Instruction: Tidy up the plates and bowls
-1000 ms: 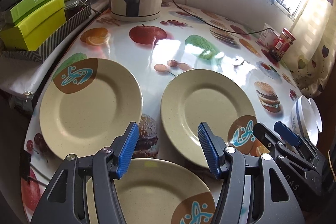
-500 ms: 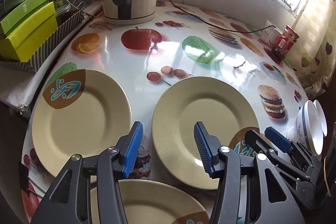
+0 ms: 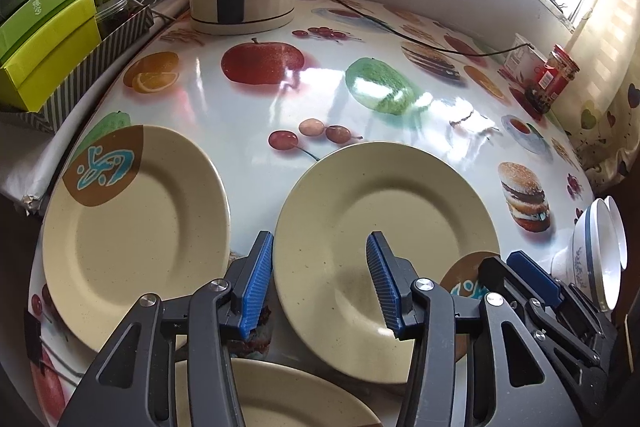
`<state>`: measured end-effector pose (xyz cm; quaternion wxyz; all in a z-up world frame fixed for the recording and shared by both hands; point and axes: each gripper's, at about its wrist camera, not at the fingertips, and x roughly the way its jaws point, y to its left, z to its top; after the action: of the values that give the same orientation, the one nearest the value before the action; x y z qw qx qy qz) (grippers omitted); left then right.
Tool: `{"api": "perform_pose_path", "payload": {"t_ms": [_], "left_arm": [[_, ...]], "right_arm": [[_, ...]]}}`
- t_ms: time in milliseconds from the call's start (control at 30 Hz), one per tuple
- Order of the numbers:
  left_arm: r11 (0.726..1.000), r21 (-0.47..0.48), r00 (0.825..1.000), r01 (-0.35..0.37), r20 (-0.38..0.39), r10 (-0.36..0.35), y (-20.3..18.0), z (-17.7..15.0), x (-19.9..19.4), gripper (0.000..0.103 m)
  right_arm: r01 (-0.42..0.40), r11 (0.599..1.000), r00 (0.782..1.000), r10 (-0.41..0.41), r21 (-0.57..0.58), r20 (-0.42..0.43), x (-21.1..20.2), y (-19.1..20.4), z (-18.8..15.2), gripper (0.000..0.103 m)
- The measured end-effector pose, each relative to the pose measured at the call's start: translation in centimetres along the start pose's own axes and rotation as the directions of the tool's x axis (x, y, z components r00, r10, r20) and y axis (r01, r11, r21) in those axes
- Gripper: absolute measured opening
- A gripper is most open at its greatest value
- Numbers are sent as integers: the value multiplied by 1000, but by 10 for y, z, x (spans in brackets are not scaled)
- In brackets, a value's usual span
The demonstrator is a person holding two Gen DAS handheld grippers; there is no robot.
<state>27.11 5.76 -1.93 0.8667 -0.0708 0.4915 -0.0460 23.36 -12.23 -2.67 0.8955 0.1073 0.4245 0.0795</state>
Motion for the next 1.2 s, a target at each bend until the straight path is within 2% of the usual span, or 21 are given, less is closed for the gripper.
{"api": "perform_pose_path", "payload": {"t_ms": [167, 300, 600, 800, 1200], "left_arm": [[1000, -10, 1000, -2, 0, 2, 2, 0, 0, 40], [1000, -12, 1000, 27, -7, -27, 2, 0, 0, 34], [1000, -15, 1000, 27, -14, -28, 3, 1, 3, 34], [999, -28, 999, 37, -12, -37, 5, 0, 2, 28], [999, -26, 999, 36, -8, -37, 6, -1, 1, 28]], "right_arm": [[-23, 1000, 1000, 23, 11, -2, 0, -1, 0, 32], [-25, 1000, 1000, 25, 15, -1, -2, -1, -1, 24], [-34, 999, 999, 35, 19, -2, -2, -1, -1, 23], [-39, 999, 999, 39, 13, -5, -2, -1, -1, 21], [-41, 999, 999, 41, 19, -1, -3, -3, -1, 18]]}}
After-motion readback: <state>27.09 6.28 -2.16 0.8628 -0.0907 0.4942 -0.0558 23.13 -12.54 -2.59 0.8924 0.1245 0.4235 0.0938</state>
